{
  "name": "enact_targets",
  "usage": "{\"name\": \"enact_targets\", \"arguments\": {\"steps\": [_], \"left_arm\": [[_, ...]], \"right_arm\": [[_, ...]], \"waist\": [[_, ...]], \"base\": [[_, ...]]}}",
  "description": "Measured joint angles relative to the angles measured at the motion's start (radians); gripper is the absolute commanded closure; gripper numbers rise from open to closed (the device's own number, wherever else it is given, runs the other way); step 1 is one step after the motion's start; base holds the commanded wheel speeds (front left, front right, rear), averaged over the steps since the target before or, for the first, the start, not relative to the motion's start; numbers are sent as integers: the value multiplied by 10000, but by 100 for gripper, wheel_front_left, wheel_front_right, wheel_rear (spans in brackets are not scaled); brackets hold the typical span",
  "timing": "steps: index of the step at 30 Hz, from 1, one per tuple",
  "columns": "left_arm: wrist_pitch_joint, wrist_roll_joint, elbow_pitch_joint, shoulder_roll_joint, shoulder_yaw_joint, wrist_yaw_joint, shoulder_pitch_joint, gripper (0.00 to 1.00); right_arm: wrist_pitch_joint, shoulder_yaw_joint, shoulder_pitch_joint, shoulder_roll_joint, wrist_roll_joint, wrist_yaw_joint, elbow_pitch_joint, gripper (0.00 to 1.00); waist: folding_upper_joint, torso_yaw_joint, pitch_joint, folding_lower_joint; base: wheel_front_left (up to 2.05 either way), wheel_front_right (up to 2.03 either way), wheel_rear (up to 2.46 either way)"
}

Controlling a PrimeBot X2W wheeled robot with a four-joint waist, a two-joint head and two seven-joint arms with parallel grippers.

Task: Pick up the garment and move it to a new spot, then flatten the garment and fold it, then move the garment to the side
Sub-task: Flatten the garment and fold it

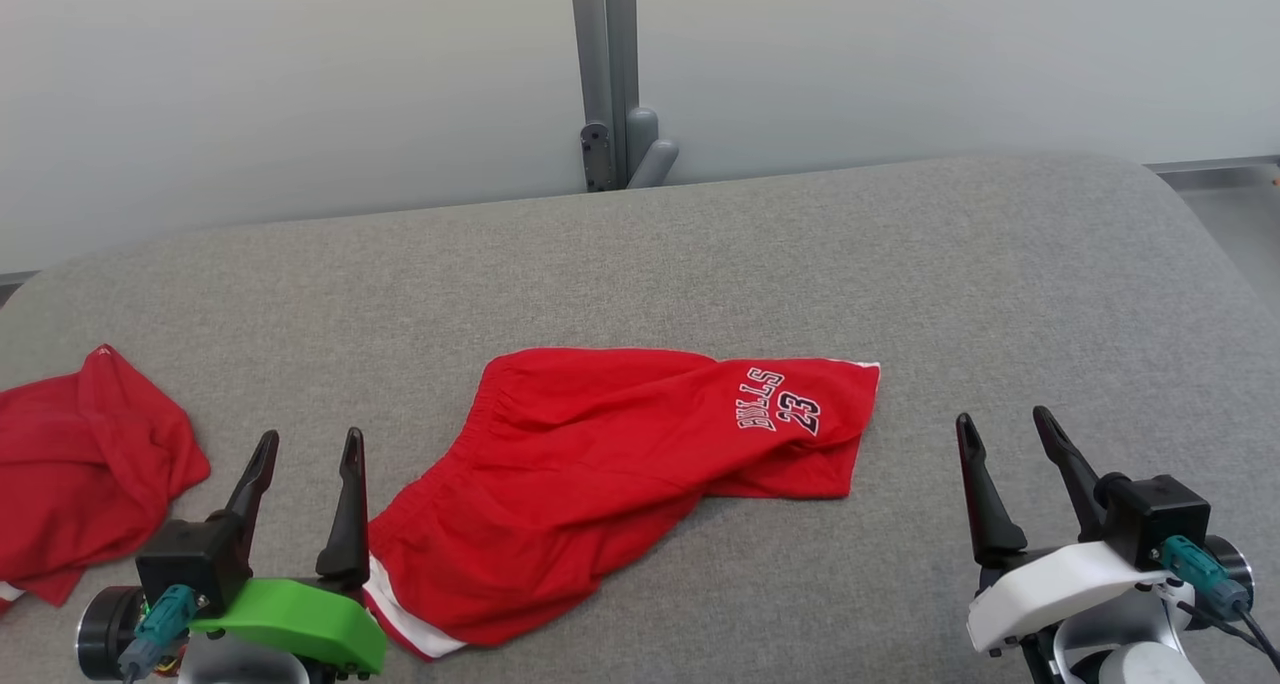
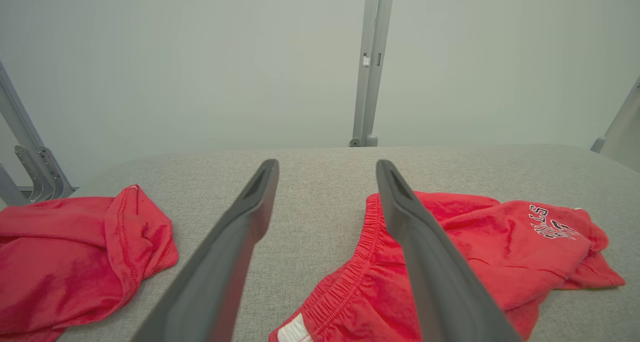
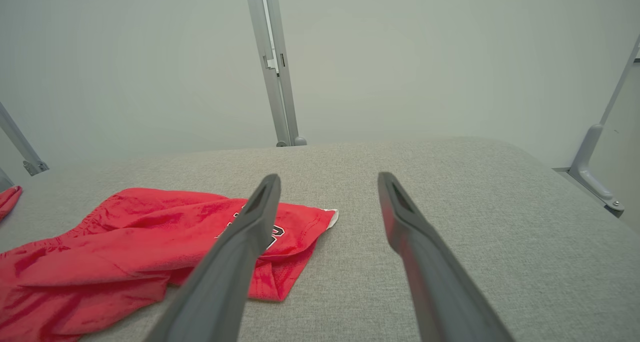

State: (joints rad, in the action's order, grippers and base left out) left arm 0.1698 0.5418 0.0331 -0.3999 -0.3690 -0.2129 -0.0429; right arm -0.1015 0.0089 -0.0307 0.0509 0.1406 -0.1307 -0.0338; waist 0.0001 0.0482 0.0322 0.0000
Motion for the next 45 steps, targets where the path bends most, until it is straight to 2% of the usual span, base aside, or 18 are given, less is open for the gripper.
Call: {"name": "enact_targets", "arguments": {"steps": [7, 14, 21, 31, 32, 33, 35, 45], "left_arm": [[-12, 0, -25, -2, -59, 0, -124, 0], [4, -113, -121, 52, -180, 4, -570, 0], [178, -245, 58, 247, -286, 109, -1175, 0], [502, -320, 604, 639, -481, 339, -1824, 0], [527, -322, 662, 660, -485, 355, -1850, 0], [552, -322, 706, 681, -491, 370, -1881, 0], [589, -324, 761, 717, -506, 374, -1939, 0], [738, -351, 1034, 840, -518, 499, -2086, 0]], "right_arm": [[4, 568, 191, 0, 69, 0, -138, 0], [313, 3003, 653, 257, 92, -2, -748, 0], [222, 5185, 1565, 433, 493, -2, -2173, 0], [-69, 6126, 3252, 412, 686, -2, -4569, 0], [-73, 6155, 3347, 410, 731, -2, -4719, 6], [-69, 6188, 3447, 393, 790, -2, -4880, 51], [-100, 6238, 3618, 366, 851, -2, -5079, 100], [-397, 6307, 4071, 640, 1390, -2, -5049, 100]], "waist": [[0, -111, -118, 0], [0, -407, -558, 0], [0, -845, -1293, 0], [0, -1537, -2214, 0], [0, -1590, -2276, 0], [0, -1636, -2328, 0], [0, -1703, -2411, 0], [0, -1553, -2501, 0]], "base": [[0, 0, 0], [0, 0, 0], [0, 0, 0], [0, 0, 0], [0, 0, 0], [0, 0, 0], [0, 0, 0], [0, 0, 0]]}}
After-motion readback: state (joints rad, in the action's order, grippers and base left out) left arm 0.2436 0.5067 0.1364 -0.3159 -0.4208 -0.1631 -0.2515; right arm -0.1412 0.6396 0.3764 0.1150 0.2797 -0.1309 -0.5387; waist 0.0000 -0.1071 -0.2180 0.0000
